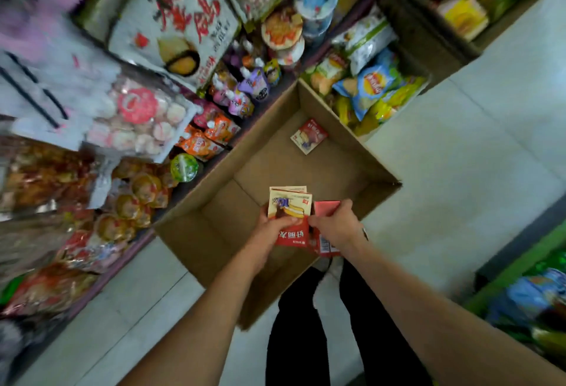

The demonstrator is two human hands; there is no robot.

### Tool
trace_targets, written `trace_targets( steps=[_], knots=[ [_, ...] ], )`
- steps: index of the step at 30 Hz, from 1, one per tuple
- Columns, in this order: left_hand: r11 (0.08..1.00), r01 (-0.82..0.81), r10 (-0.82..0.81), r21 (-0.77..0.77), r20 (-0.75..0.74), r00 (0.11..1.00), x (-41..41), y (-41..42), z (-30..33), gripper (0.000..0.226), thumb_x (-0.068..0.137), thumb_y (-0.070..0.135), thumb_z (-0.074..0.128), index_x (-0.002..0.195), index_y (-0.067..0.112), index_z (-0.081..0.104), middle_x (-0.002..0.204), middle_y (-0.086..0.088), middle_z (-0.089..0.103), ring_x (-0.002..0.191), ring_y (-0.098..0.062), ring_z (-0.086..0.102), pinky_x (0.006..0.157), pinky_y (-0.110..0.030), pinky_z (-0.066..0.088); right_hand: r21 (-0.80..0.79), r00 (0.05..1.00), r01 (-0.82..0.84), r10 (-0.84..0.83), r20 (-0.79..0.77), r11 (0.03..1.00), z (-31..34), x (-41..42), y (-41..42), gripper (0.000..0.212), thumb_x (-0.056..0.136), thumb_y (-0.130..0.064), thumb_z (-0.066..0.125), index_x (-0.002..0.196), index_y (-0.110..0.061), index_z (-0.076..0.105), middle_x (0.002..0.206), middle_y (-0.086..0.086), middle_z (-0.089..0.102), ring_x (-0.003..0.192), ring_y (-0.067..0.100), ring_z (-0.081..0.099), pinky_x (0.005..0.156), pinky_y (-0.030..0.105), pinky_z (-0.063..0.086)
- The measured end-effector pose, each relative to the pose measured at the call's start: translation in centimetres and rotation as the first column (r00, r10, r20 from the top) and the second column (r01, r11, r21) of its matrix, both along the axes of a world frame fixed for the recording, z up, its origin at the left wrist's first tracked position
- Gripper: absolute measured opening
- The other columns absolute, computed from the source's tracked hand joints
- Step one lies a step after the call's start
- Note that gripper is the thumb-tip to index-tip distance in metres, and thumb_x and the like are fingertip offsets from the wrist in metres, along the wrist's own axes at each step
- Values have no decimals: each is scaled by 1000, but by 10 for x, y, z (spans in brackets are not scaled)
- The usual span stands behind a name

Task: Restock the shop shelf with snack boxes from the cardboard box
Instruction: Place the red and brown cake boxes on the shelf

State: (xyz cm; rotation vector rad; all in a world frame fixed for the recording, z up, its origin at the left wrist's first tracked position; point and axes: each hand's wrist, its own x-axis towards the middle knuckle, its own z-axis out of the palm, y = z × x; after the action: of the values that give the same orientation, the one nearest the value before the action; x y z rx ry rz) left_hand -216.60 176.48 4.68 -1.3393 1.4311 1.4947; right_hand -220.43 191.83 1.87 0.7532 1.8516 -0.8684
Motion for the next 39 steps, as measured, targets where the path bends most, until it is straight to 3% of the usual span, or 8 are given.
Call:
trace_targets(
  steps=[6,12,19,24,28,32,36,39],
  knots=[
    [996,87,-83,32,-130,988,4,9,80,70,73,19,84,132,22,47,109,-2,70,90,-15,70,59,-19,54,3,984,100,-98,-147,995,95,17,18,69,63,-48,83,107,-24,36,102,-4,58,92,18,64,80,42,58],
    [954,280,-220,108,-384,897,17,34,200,57,78,8,78,129,12,54,108,-3,72,86,-10,71,64,-17,53,13,861,277,-243,-447,961,248,59,49,53,53,-49,71,91,-29,40,89,-11,59,82,11,61,59,25,41],
    [784,608,-310,123,-772,555,-1,102,396,82,55,16,80,131,9,51,119,-15,67,107,-31,66,95,-45,53,59,523,580,-316,-791,812,465,122,103,49,56,-50,71,92,-34,41,86,-14,62,75,-1,59,59,22,45],
    [603,756,-203,253,-869,452,16,179,512,56,59,5,70,111,22,58,100,-8,74,89,-26,69,82,-39,56,-40,272,737,-350,-896,675,582,194,154,51,65,-48,76,99,-31,41,95,-10,63,85,12,65,72,34,52],
    [404,885,-169,232,-932,322,53,221,583,72,58,10,73,127,10,52,107,-9,72,93,-23,69,82,-37,56,-176,66,780,-358,-931,601,649,268,185,50,69,-44,80,102,-29,46,99,-6,66,86,10,66,73,34,55],
    [243,910,-139,337,-916,376,108,245,629,66,59,23,73,123,9,61,103,-8,75,87,-20,72,76,-34,60,-339,-101,737,-401,-910,584,705,355,199,49,62,-48,77,101,-36,50,93,-13,70,78,0,69,64,20,56],
    [66,875,-139,480,-864,484,176,254,648,27,73,25,56,81,21,82,83,-1,77,75,-14,74,64,-29,60,-487,-153,647,-525,-837,587,736,438,202,41,65,-40,76,101,-37,57,100,-2,75,87,22,74,75,43,60],
    [29,852,-191,523,-834,518,230,258,642,31,78,25,54,91,16,80,89,-8,77,78,-23,75,68,-37,61,-512,-164,629,-544,-823,585,744,493,200,50,64,-38,80,106,-28,54,99,1,76,86,27,75,68,39,59]
  ],
)
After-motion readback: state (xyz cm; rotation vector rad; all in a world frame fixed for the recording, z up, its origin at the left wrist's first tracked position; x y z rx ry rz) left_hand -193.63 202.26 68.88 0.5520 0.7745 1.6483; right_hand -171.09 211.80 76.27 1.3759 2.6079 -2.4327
